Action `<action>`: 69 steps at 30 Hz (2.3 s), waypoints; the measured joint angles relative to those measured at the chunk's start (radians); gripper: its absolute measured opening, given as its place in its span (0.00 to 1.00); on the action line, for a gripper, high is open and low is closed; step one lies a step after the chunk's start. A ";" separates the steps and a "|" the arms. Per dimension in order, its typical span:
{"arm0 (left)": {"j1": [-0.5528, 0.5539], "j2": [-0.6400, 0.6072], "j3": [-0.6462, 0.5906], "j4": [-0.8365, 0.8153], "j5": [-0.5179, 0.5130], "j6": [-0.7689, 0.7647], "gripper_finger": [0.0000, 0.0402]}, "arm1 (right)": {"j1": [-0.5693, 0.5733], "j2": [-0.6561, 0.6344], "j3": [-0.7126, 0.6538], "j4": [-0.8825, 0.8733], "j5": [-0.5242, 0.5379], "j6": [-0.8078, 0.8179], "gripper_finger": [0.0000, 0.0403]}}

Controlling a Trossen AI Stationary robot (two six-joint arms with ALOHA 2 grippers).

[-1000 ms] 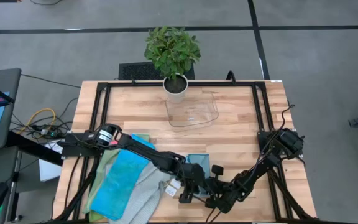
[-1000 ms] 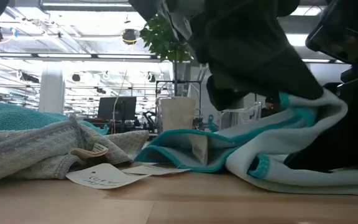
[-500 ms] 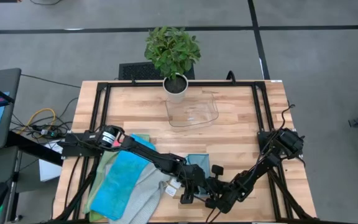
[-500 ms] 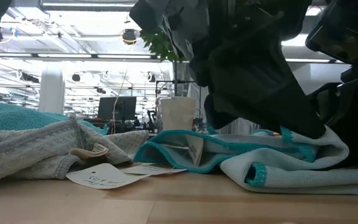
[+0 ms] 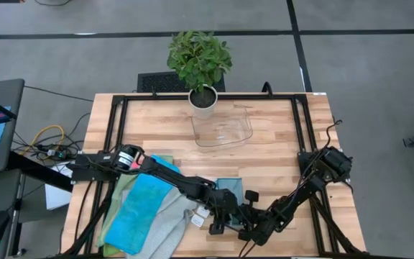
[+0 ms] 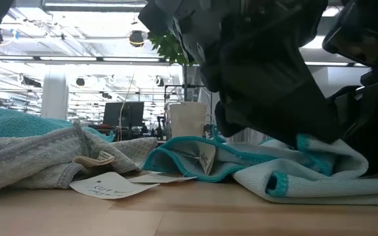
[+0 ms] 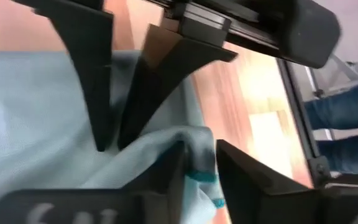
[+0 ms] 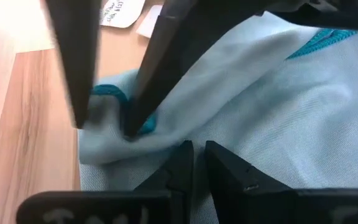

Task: Fold microfiber towels
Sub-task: Fold the light blue microfiber cloth

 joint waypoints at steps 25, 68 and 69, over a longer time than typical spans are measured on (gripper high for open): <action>0.069 -0.095 0.263 -0.592 -0.027 0.165 0.40 | 0.113 -0.229 0.002 -0.050 -0.017 -0.040 0.25; -0.043 -0.343 -0.502 0.000 -0.372 0.434 0.39 | 0.037 -0.091 0.235 -0.344 -0.117 0.078 0.43; -0.043 -0.339 -0.502 0.002 -0.367 0.434 0.38 | 0.037 -0.091 0.235 -0.344 -0.117 0.078 0.43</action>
